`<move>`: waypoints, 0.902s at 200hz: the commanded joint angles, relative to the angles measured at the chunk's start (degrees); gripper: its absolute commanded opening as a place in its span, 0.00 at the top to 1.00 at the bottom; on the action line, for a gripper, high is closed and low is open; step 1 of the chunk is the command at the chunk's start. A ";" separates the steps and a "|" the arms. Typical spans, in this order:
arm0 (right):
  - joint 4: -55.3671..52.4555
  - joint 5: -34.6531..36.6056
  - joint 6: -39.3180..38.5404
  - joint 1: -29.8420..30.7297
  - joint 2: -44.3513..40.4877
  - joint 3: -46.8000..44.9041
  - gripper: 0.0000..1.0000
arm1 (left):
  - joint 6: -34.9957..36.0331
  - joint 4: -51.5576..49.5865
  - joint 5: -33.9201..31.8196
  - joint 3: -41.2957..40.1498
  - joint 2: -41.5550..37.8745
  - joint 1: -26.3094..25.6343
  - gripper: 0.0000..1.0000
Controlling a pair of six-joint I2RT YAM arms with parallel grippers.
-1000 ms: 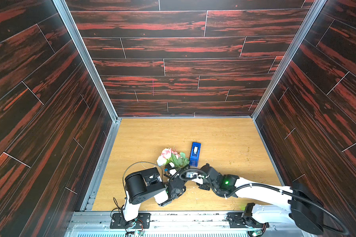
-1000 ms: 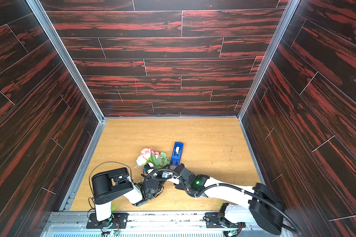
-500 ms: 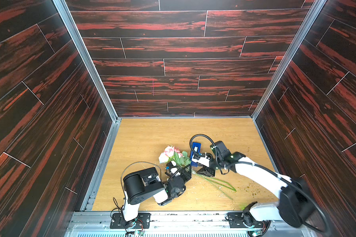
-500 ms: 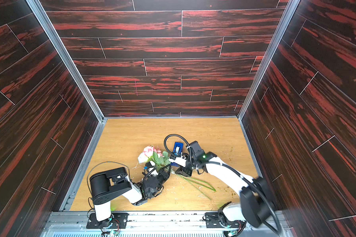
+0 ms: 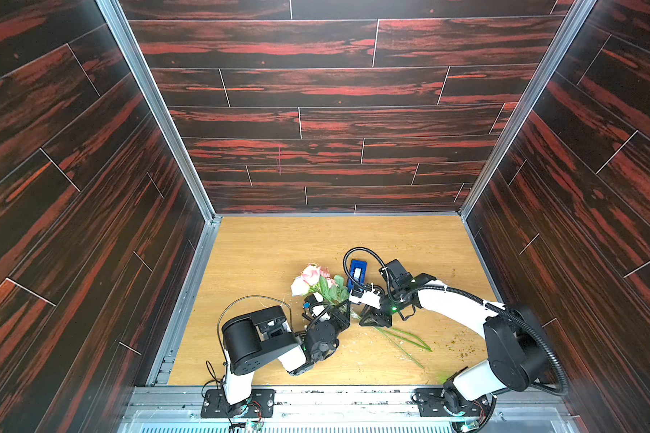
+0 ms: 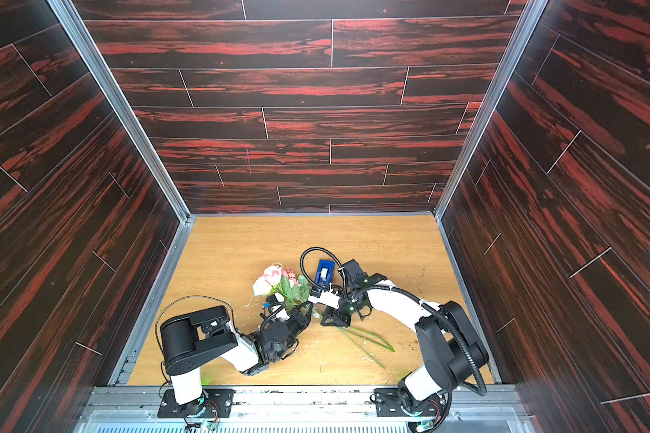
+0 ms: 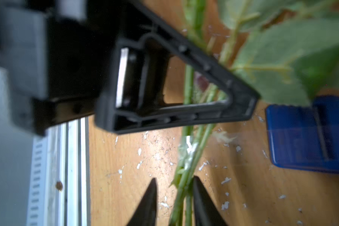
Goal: Wrap bouquets with tape
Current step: Wrap the tape around the bouquet.
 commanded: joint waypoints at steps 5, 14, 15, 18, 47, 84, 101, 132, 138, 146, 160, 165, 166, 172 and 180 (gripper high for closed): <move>1.37 0.63 -0.46 0.47 0.05 -1.17 0.78 | 2.00 0.24 -0.32 -0.48 -2.60 -0.56 1.00; 1.81 1.56 -0.44 0.57 -0.36 -1.41 0.80 | 2.00 0.24 -0.30 -0.48 -2.63 -0.57 1.00; 1.84 1.65 -0.45 0.62 -0.39 -1.42 0.80 | 2.00 0.24 -0.30 -0.48 -2.60 -0.57 1.00; 1.98 1.92 -0.45 0.68 -0.48 -1.57 0.81 | 1.98 0.24 -0.30 -0.43 -2.60 -0.58 1.00; 2.49 2.53 -0.63 1.41 -0.31 -1.87 0.82 | 2.15 0.24 -0.39 -0.30 -2.73 -0.82 1.00; 4.29 5.28 -0.32 2.69 0.55 -2.23 1.00 | 2.10 0.24 -0.83 -0.71 -3.08 -0.89 1.00; 6.96 8.77 0.12 3.91 -0.94 -3.49 1.00 | 0.99 0.24 -1.72 -1.24 -3.11 -0.91 0.89; 13.07 18.35 1.13 7.69 -4.92 -6.83 1.00 | -2.04 0.24 -3.16 -2.10 -2.30 -0.90 0.55; 13.97 20.34 1.20 8.64 -5.52 -7.35 1.00 | -2.08 0.24 -3.12 -1.98 -2.13 -0.91 0.52; 15.26 23.83 1.31 10.23 -6.31 -8.15 1.00 | -2.26 0.24 -2.96 -1.73 -1.87 -0.91 0.50; 17.10 28.30 1.72 12.56 -7.56 -9.36 1.00 | -2.83 0.24 -2.91 -1.53 -1.38 -0.86 0.48; 17.88 29.73 2.01 13.33 -8.11 -9.83 1.00 | -3.21 0.24 -3.03 -1.53 -1.13 -0.90 0.48; 18.09 30.06 2.10 13.55 -8.18 -9.94 1.00 | -3.29 0.24 -3.03 -1.53 -1.10 -0.90 0.48; 18.98 31.56 2.41 14.38 -8.85 -10.65 1.00 | -3.73 0.24 -3.19 -1.53 -0.90 -0.91 0.47; 20.37 33.88 2.76 15.72 -9.64 -11.53 1.00 | -4.12 0.22 -3.55 -1.44 -0.50 -0.91 0.47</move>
